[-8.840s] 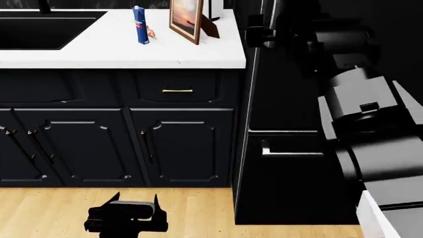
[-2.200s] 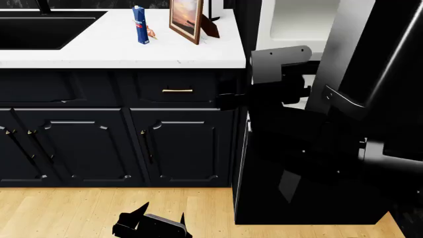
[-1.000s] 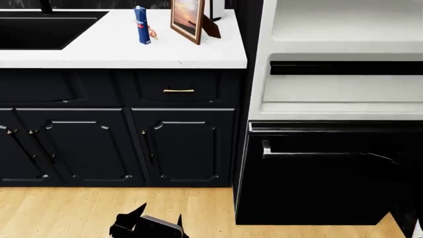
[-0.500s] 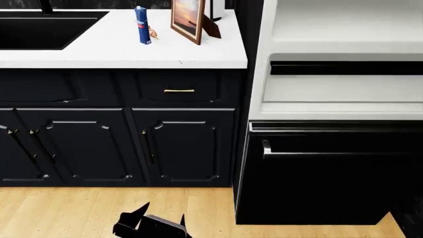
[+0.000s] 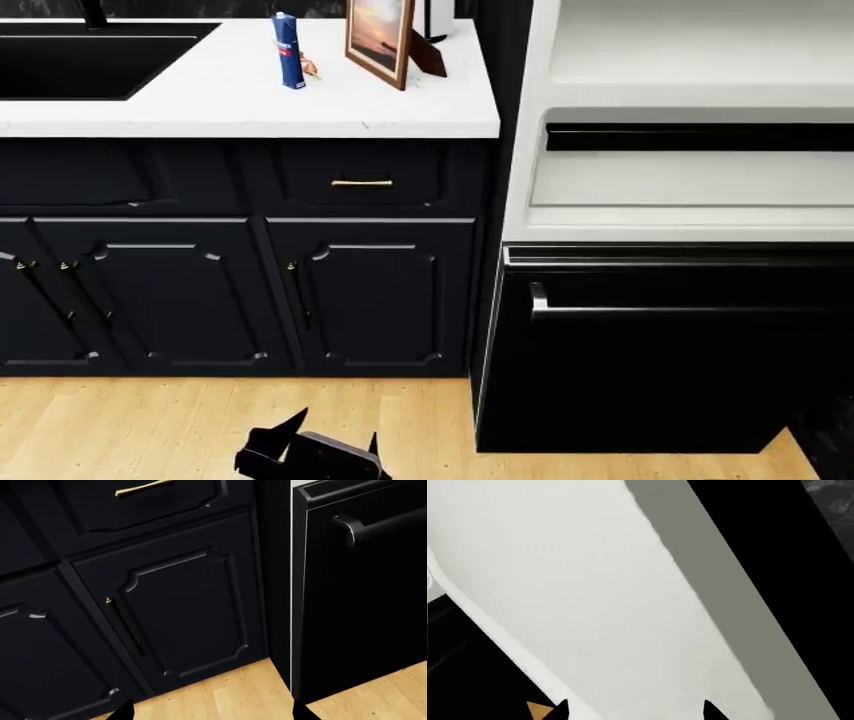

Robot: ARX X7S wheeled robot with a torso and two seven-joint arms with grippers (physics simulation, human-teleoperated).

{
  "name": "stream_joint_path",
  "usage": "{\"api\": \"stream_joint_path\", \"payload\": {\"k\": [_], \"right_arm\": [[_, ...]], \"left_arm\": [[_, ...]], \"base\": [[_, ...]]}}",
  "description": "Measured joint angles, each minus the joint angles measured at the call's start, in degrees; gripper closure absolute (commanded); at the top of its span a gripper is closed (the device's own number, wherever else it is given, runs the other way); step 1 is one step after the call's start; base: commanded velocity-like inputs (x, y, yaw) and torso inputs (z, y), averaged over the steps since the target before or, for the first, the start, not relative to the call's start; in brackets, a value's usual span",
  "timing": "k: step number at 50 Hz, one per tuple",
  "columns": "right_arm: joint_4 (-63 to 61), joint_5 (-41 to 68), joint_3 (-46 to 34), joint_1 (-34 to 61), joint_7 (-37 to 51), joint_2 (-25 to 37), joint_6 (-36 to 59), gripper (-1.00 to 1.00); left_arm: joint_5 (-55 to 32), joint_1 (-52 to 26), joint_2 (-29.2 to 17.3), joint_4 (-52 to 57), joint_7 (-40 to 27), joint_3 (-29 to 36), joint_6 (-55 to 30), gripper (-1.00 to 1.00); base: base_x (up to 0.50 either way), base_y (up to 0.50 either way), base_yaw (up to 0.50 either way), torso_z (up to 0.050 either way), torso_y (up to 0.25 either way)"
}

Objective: Open the fridge door

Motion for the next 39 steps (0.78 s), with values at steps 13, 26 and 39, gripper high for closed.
{"api": "stream_joint_path", "payload": {"k": [13,26,39], "right_arm": [[16.2,53.5,-8.0,-17.6,-48.4,0.8,-2.1,-1.0],[19.6,69.9,-9.8,-23.7,-59.0,1.1,-2.9,-1.0],[20.2,74.3,-10.0,-25.5,-61.4,1.1,-3.1,-1.0]], "left_arm": [[0.0,-0.2,0.0,-0.1,-0.2,0.4,-0.1,-1.0],[0.0,-0.4,0.1,-0.5,-0.2,0.8,0.1,-1.0],[-0.2,-0.4,0.1,-0.9,-0.3,0.9,0.5,-1.0]], "base": [[0.0,0.0,0.0,0.0,0.0],[0.0,0.0,0.0,0.0,0.0],[0.0,0.0,0.0,0.0,0.0]]}}
